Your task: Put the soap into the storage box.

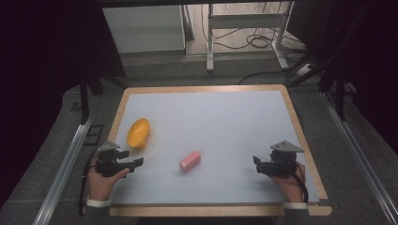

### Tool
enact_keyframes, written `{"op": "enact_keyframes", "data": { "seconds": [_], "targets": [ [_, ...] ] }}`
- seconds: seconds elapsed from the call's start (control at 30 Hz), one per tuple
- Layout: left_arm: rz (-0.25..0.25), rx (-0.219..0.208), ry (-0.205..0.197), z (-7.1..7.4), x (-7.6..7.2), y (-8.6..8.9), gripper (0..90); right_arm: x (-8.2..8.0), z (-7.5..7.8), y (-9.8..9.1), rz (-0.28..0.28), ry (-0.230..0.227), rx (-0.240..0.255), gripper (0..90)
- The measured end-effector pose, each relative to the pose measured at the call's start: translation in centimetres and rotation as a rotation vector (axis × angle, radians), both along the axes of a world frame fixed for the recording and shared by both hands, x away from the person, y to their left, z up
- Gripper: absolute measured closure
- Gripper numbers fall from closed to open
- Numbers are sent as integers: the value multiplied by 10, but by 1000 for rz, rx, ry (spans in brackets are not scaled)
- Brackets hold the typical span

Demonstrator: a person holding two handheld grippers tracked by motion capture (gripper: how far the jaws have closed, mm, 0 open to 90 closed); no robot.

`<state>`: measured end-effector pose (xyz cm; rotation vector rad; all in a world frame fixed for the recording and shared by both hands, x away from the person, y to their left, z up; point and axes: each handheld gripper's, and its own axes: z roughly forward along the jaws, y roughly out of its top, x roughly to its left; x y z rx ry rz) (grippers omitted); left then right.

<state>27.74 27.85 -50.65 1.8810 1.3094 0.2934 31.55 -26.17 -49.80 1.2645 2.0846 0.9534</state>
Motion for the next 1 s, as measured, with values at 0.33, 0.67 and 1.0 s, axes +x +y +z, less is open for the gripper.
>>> {"op": "enact_keyframes", "data": {
  "seconds": [0.33,0.67,1.0],
  "targets": [
    [-14,14,4,1,0,-6,236,1,0,-12,-33,7,4,55],
    [6,17,-8,3,-1,-6,235,2,-2,-11,-42,16,-1,35],
    [-3,39,-24,20,-13,-17,233,2,-4,-9,-14,47,26,11]
  ]
}}
